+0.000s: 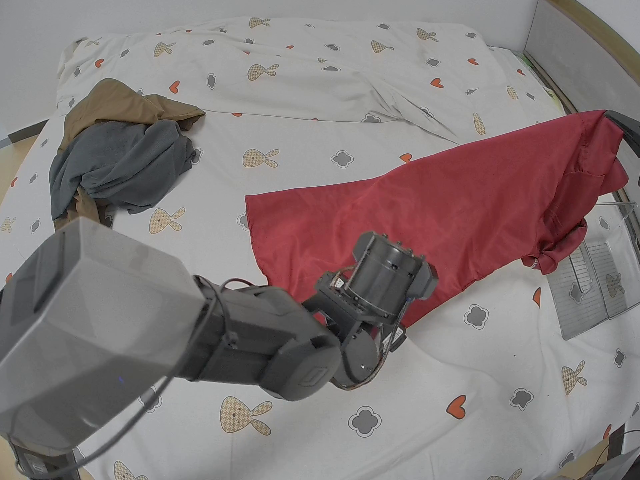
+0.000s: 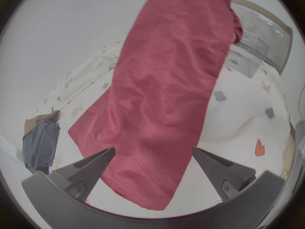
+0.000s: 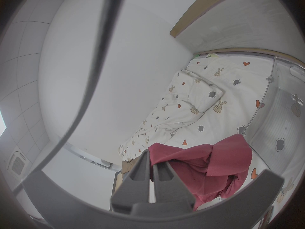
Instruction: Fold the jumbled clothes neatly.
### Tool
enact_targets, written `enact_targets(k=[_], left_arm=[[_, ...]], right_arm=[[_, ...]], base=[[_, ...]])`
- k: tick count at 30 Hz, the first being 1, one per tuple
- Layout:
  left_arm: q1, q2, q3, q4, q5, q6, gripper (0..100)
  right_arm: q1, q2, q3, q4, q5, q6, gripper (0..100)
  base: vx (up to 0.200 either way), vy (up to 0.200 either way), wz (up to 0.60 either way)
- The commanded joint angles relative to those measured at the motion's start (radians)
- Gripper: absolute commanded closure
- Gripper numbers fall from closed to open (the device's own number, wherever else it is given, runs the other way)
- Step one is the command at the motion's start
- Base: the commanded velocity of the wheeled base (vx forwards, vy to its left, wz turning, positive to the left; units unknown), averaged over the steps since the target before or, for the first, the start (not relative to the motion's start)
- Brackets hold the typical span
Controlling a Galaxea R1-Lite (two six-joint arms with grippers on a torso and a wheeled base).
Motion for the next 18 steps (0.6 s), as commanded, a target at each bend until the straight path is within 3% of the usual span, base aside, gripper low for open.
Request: enact_targets(k=[1,7,18], left_arm=[[-0.009,0.05,0.022,-0.012,0.008,0.039,0],[0.003,0.062,0.057,-0.012,0.007,0.09,0],[0.003,0.083,0.077,-0.012,0.007,0.09,0]], right_arm=[[0.02,-0.002,0.01,0.0,0.001,0.0,100],[0.037,0.0,0.013,0.0,0.001,0.0,100],[0.051,0.001,0.022,0.0,0.001,0.0,100]], base=[[0.0,0.0,0.0],[0.0,0.0,0.0],[0.0,0.0,0.0]])
